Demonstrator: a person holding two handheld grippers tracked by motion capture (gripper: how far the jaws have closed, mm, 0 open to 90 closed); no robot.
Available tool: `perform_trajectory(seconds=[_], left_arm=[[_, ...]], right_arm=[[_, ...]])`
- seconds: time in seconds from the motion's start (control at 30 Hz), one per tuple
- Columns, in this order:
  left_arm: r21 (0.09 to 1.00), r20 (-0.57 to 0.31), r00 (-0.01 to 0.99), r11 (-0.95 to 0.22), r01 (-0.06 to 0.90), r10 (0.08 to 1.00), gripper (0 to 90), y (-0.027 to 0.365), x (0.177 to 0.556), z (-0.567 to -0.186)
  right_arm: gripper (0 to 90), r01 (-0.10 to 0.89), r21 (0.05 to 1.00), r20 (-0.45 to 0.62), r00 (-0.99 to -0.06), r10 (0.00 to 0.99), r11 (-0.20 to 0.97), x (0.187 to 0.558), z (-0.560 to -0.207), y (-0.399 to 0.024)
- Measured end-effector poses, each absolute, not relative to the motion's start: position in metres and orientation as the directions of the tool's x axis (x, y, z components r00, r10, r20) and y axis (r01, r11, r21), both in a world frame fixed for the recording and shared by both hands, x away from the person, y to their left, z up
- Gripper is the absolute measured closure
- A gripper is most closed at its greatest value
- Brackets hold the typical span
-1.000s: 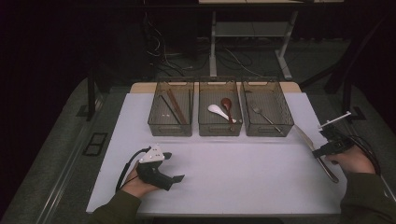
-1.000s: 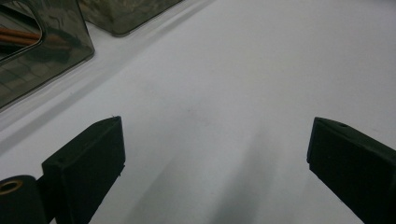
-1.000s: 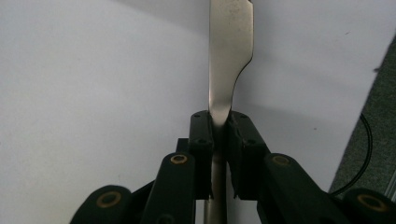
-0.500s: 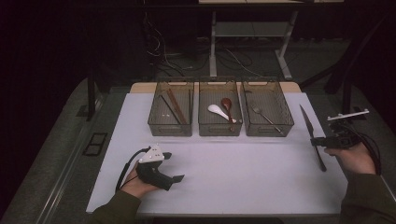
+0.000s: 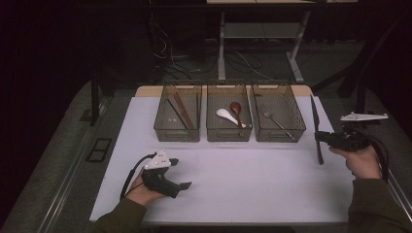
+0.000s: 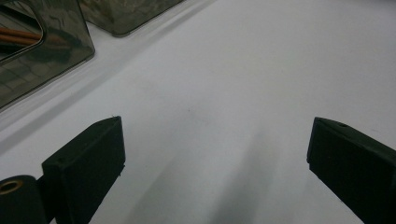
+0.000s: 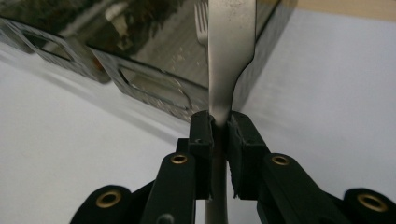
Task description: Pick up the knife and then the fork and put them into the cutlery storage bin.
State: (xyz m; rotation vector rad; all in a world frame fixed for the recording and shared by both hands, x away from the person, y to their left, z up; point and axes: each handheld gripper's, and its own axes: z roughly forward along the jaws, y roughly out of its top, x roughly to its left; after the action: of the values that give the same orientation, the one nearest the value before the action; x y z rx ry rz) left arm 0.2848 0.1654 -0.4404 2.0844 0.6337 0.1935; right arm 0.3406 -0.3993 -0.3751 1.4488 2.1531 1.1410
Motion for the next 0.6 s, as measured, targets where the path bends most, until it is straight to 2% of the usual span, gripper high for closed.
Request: perform_trajectory(seconds=[0.6], left_arm=[[0.817,-0.101,0.855,-0.448,0.363,0.508,3.4,0.164,0.285,-0.441]], right_arm=[[80.0,0.482,0.862,0.13,-0.512,0.849,0.159,0.362,-0.331,-0.367]])
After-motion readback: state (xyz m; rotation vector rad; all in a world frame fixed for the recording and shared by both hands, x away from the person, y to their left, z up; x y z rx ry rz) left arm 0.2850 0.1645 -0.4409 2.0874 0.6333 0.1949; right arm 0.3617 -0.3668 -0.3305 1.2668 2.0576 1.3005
